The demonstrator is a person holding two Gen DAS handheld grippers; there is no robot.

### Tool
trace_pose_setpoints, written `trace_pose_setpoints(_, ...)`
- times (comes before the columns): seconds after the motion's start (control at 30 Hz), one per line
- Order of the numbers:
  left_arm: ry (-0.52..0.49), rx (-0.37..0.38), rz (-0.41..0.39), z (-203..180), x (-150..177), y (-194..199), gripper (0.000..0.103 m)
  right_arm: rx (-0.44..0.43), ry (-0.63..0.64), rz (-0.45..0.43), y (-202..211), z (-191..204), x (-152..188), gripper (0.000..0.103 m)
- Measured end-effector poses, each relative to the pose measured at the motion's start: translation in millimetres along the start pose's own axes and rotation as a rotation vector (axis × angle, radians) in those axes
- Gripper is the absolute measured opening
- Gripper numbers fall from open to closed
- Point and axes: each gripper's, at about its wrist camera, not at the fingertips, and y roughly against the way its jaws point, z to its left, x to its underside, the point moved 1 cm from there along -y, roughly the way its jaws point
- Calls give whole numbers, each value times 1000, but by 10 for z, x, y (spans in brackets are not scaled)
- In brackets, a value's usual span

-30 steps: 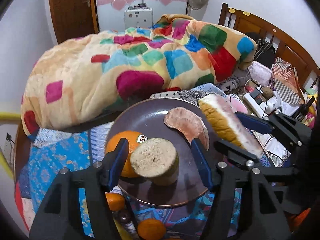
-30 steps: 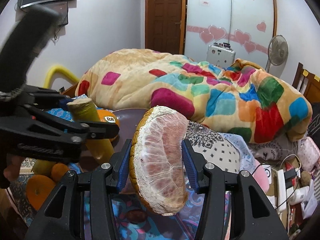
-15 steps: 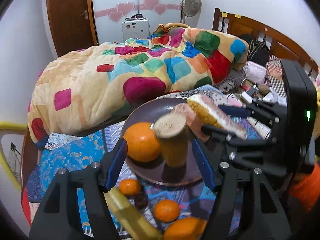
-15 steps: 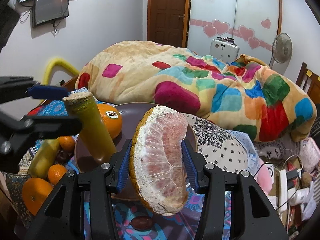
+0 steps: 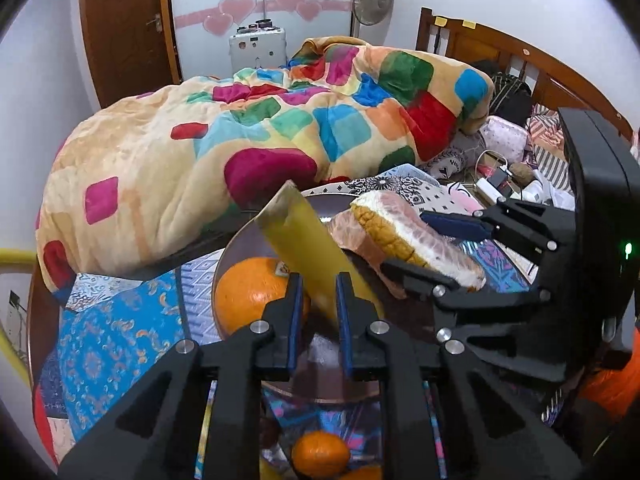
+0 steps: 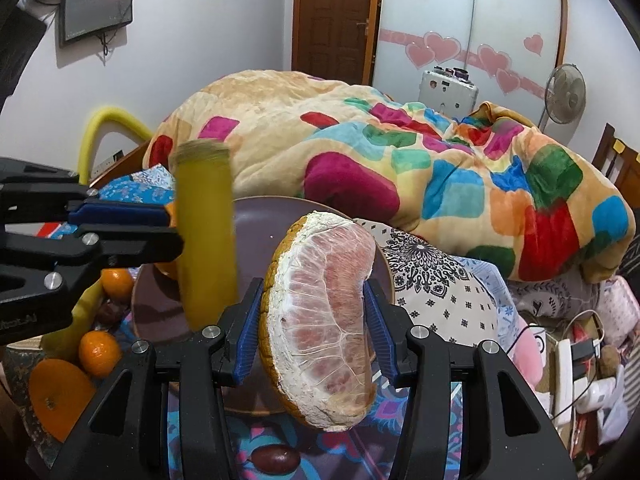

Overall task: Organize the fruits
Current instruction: 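Lower yellow fruit onto the plate with left gripper while right gripper sets the segment beside it, then move left gripper to the second yellow fruit while right gripper reaches another large orange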

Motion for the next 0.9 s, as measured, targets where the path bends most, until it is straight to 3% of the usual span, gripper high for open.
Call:
trace_pose_setpoints(0.33, 37, -23, 8, 168, 112, 13, 16, -37, -12, 46, -195, -9, -100, 46)
trace_pose_setpoints(0.4, 50, -19, 7, 215, 142, 42, 16, -29, -3, 52, -210, 16, -118, 49)
trace_pose_setpoints(0.5, 70, -11, 5, 278, 183, 93, 16, -5, 11, 67, -237, 52, -138, 63)
trace_pose_setpoints(0.6, 80, -25, 0, 322, 225, 155, 19, -1, 11, 63, -193, 74, -124, 66)
trace_pose_setpoints(0.77, 116, -45, -20, 408, 344, 352, 37, 13, -11, 37, 43, 87, -85, 66)
trace_pose_setpoints(0.9, 136, -57, -42, 446, 462, 561, 44, 16, -14, 2, 328, 154, -53, 66)
